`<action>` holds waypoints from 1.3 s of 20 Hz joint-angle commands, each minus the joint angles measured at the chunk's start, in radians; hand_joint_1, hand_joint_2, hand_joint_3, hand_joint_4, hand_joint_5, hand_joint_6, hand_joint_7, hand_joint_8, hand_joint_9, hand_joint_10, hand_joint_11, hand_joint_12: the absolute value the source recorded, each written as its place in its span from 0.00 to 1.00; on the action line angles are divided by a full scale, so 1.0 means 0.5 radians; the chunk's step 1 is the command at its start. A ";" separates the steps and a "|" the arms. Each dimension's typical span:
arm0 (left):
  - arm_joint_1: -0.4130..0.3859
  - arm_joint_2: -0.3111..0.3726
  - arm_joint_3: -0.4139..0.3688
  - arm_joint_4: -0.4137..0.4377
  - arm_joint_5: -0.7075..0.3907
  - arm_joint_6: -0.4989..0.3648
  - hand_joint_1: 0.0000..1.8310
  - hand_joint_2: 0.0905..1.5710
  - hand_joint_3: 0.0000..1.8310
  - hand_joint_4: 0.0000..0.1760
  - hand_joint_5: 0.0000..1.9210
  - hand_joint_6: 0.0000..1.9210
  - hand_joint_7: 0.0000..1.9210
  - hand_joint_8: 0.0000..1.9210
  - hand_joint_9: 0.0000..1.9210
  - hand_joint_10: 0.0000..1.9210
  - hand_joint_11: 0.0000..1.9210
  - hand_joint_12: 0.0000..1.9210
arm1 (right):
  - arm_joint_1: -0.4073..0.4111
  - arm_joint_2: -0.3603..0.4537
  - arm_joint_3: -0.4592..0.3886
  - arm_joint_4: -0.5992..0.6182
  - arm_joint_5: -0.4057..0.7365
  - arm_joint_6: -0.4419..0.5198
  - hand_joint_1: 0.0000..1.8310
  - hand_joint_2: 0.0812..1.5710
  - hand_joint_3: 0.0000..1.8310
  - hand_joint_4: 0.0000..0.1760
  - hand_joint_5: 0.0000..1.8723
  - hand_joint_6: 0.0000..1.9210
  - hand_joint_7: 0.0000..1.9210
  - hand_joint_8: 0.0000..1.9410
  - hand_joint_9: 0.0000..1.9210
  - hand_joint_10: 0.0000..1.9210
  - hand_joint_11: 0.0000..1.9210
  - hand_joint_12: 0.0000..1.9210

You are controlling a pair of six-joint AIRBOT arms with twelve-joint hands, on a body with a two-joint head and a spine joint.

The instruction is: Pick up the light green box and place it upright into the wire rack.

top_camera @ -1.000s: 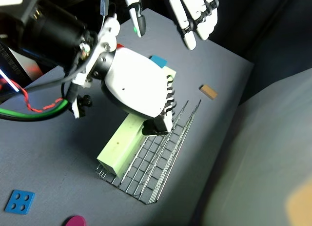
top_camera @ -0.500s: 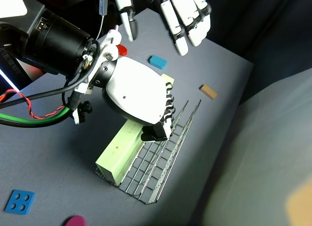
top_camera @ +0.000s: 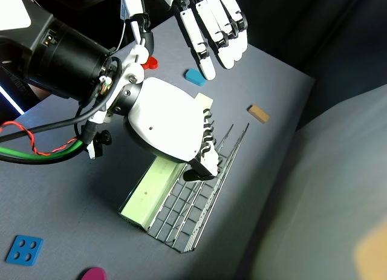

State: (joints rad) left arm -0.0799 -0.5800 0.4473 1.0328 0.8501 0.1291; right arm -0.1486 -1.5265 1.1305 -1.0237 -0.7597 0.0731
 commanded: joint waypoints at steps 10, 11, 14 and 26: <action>0.002 -0.023 -0.033 0.175 -0.069 -0.047 0.26 0.68 0.00 0.44 0.11 0.00 0.08 0.00 0.08 0.00 0.00 0.28 | 0.160 0.276 -0.324 -0.133 0.023 -0.029 0.38 0.63 0.00 0.00 0.11 0.00 0.11 0.00 0.08 0.02 0.00 0.53; 0.002 -0.023 -0.034 0.175 -0.068 -0.050 0.26 0.68 0.00 0.44 0.11 0.00 0.08 0.00 0.08 0.00 0.00 0.28 | 0.180 0.317 -0.370 -0.134 0.022 -0.027 0.37 0.61 0.00 0.00 0.08 0.00 0.09 0.00 0.06 0.01 0.00 0.46; 0.009 -0.023 -0.042 0.175 -0.067 -0.051 0.26 0.68 0.00 0.45 0.11 0.00 0.08 0.00 0.08 0.00 0.00 0.27 | 0.261 0.555 -0.617 -0.135 -0.021 -0.029 0.35 0.58 0.00 0.06 0.05 0.00 0.05 0.00 0.03 0.00 0.00 0.32; 0.007 -0.027 -0.083 0.213 -0.043 -0.110 0.36 0.69 0.00 0.00 0.49 0.12 0.41 0.33 0.36 0.61 0.32 0.73 | 0.260 1.289 -1.457 -0.372 -0.188 0.118 0.37 0.73 0.00 0.00 0.37 0.59 0.37 0.68 0.40 0.93 0.48 0.99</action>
State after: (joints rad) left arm -0.0662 -0.5903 0.4103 1.0611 0.8543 0.0734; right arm -0.0277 -0.8837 0.4019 -1.1416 -0.8616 0.1272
